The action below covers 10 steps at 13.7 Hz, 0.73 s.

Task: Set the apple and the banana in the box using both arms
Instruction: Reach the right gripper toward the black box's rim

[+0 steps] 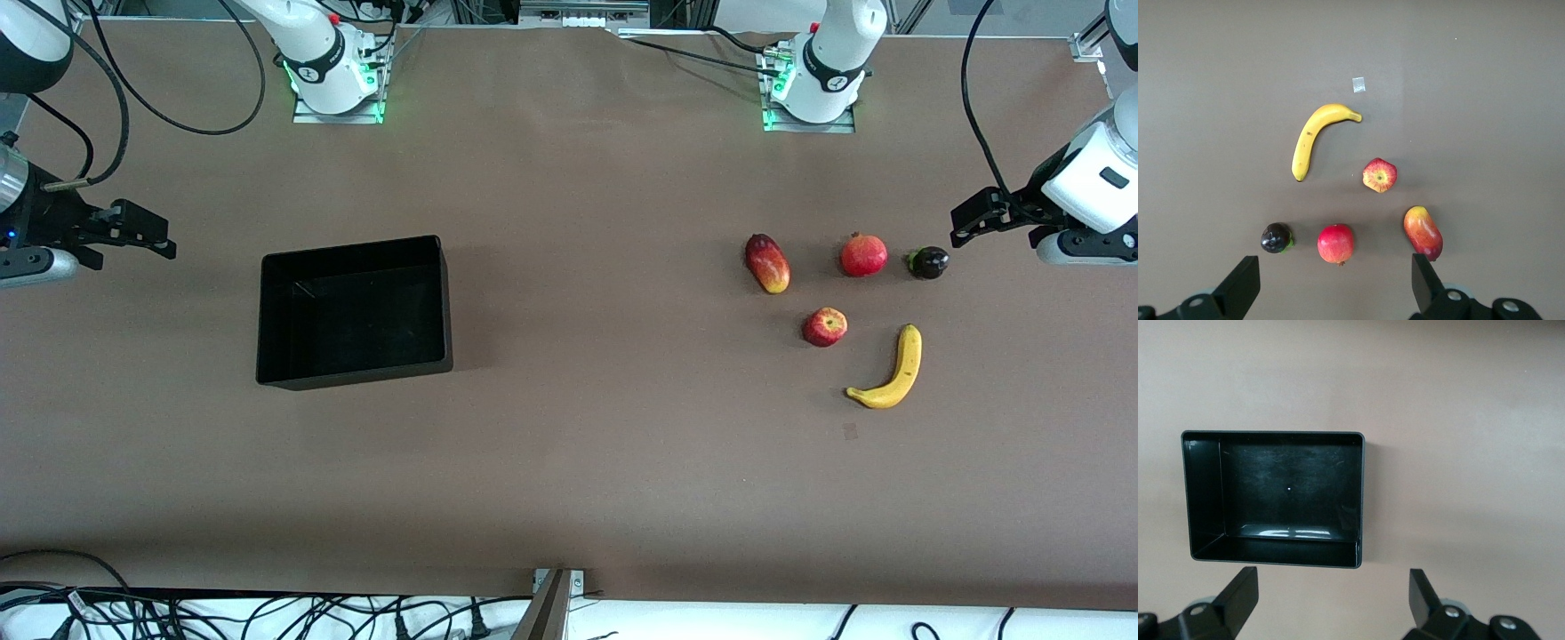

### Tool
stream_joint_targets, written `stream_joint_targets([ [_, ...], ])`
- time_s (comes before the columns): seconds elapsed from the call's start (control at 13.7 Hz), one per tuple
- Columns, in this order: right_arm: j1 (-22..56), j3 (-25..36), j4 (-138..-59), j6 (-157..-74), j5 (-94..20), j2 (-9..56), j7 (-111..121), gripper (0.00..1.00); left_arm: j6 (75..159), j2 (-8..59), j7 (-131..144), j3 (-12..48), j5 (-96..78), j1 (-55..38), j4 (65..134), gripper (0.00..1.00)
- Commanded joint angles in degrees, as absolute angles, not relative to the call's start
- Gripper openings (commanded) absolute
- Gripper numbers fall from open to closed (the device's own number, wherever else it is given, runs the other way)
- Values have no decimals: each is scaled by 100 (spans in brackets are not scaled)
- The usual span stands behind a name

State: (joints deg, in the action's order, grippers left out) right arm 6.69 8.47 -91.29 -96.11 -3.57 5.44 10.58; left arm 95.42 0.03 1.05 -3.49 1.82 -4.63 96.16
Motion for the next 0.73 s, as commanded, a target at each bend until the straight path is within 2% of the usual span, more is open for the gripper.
stream_joint_targets([
  [0.0,598,773,-8947,-9387,-308,580,923,100,9457,-79,185,-378,316,-527,9624,100],
  [0.29,606,765,-8938,-9439,-290,668,914,100,9457,-79,185,-378,308,-527,9624,100],
  [0.44,711,747,-9043,-9491,-273,913,757,100,9457,-79,176,-378,308,-527,9624,100],
  [0.66,791,747,-9464,-10052,-272,1273,695,100,9457,-79,185,-378,308,-527,9624,100],
])
